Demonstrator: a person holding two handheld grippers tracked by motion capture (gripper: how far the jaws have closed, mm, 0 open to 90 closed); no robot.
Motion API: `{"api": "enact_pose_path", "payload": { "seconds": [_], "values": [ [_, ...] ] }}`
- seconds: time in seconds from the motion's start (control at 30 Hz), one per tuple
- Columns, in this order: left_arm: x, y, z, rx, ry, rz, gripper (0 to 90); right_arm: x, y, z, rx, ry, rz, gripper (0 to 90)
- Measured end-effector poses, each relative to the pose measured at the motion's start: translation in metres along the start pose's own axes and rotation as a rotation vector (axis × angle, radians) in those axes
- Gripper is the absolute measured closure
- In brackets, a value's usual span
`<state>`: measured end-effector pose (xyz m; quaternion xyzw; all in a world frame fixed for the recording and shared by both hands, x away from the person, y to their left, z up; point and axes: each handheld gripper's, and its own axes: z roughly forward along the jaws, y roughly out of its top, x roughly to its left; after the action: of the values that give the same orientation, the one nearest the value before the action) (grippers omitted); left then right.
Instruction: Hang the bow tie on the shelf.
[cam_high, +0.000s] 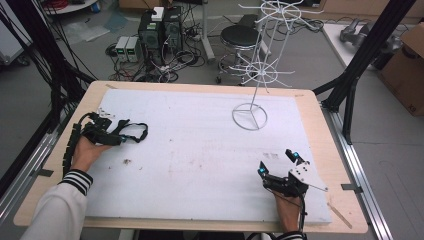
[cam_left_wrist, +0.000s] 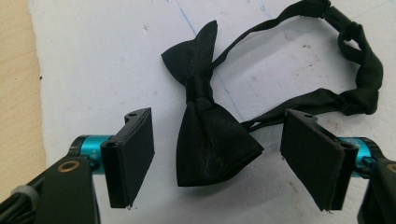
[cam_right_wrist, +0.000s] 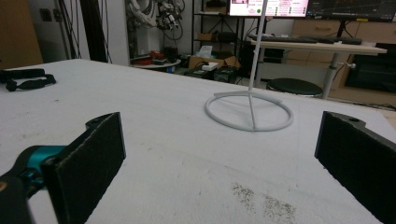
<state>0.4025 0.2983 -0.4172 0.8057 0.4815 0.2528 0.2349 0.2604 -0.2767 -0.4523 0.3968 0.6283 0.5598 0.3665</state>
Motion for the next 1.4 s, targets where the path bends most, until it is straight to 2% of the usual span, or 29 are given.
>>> {"api": "enact_pose_path", "payload": {
  "seconds": [0.13,0.37,0.4,0.47,0.63,0.67,0.77,0.8,0.87,0.9,0.97,1.13,1.3,1.4],
  "values": [
    [-0.002,0.0,0.001,0.016,0.028,0.012,32.2,-0.001,0.0,0.0,-0.005,-0.001,-0.008,0.7],
    [-0.003,0.0,0.003,0.031,0.012,0.017,45.7,-0.001,0.0,0.0,-0.004,-0.001,-0.001,0.7],
    [-0.004,0.0,0.003,0.031,0.014,0.019,50.3,-0.001,0.0,0.0,-0.006,0.0,0.003,0.7],
    [-0.004,0.0,0.003,0.03,0.01,0.019,51.9,-0.001,0.0,0.0,-0.006,0.0,0.005,0.7],
    [-0.003,0.0,0.002,0.024,-0.007,0.005,62.2,-0.002,0.0,-0.001,-0.012,0.0,0.008,0.7],
    [-0.002,0.0,0.002,0.024,-0.013,-0.002,68.3,-0.002,0.0,-0.001,-0.011,0.0,0.004,0.7],
    [-0.001,-0.001,0.001,0.018,-0.018,-0.012,71.4,-0.002,0.0,-0.001,-0.011,0.001,0.004,0.7],
    [0.0,-0.001,0.001,0.022,-0.018,-0.014,76.4,-0.002,0.0,-0.001,-0.012,0.0,0.007,0.7],
    [0.001,-0.001,0.0,0.021,-0.012,-0.012,78.1,-0.002,0.0,-0.001,-0.011,0.001,0.006,0.7],
    [0.0,-0.001,-0.001,0.016,0.003,-0.012,84.0,-0.002,0.0,-0.001,-0.012,0.0,0.006,0.7],
    [0.0,-0.001,-0.002,0.01,0.018,-0.007,85.0,-0.002,0.0,-0.001,-0.012,0.0,0.003,0.7],
    [-0.002,-0.001,-0.003,0.017,0.018,0.008,86.8,-0.002,0.0,-0.001,-0.013,-0.001,0.007,0.7],
    [0.0,-0.001,-0.005,0.001,0.025,-0.008,87.2,-0.002,-0.001,-0.001,-0.012,0.002,0.006,0.7],
    [0.001,-0.001,-0.008,-0.027,0.029,-0.022,87.2,-0.002,-0.001,-0.001,-0.013,0.001,0.007,0.7]
  ]
}}
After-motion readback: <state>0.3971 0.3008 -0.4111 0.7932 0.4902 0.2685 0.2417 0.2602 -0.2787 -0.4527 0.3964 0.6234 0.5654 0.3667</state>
